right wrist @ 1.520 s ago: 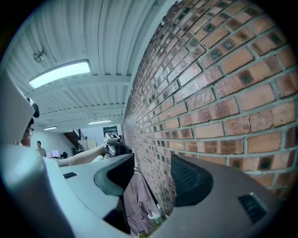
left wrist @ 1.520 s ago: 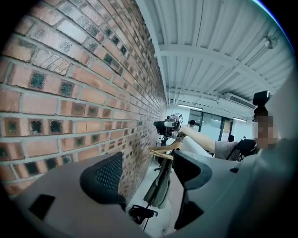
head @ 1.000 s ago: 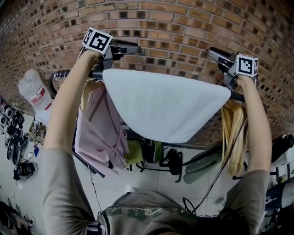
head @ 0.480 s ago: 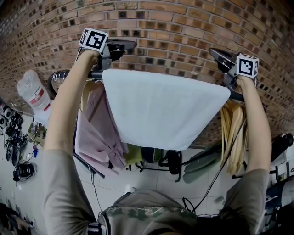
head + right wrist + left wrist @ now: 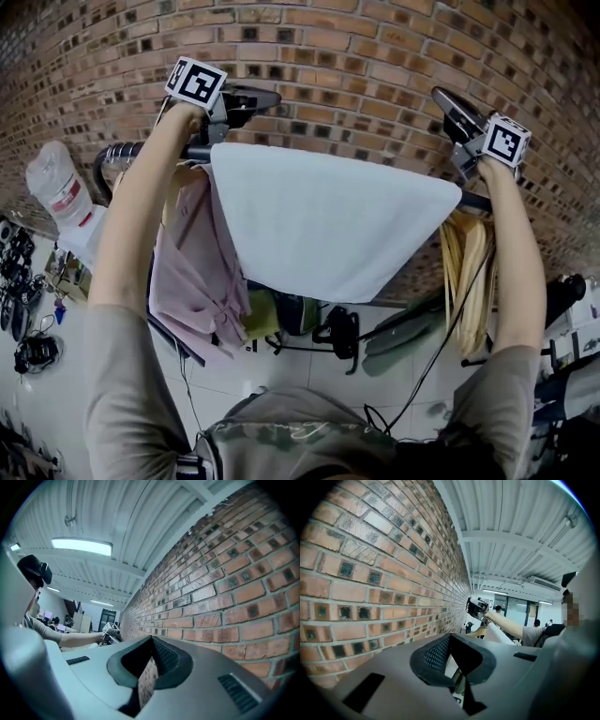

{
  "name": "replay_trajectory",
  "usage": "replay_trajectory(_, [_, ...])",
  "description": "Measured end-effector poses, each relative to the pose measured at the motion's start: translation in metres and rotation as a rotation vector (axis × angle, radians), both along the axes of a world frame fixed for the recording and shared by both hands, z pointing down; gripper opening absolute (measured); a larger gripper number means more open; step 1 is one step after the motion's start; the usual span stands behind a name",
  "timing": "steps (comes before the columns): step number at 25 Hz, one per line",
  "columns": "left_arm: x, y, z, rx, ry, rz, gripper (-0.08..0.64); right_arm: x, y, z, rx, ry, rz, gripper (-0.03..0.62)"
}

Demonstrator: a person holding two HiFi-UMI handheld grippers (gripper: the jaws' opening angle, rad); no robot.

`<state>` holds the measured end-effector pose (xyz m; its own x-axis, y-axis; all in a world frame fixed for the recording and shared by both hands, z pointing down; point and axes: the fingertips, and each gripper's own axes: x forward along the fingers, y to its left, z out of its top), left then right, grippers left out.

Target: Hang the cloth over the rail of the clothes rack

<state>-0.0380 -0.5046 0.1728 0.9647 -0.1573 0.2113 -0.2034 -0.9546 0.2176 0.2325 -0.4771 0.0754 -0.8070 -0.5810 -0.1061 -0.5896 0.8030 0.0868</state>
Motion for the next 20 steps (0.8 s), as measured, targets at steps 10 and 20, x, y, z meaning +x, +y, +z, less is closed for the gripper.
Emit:
replay_trajectory(10, [-0.007, -0.005, -0.008, 0.132, -0.043, -0.045, 0.006, -0.022, 0.057, -0.029, -0.009, 0.044, 0.008, 0.009])
replay_trajectory(20, [0.008, 0.003, -0.046, 0.291, -0.013, 0.004, 0.006, -0.059, 0.098, 0.001, -0.042, 0.112, -0.009, 0.009])
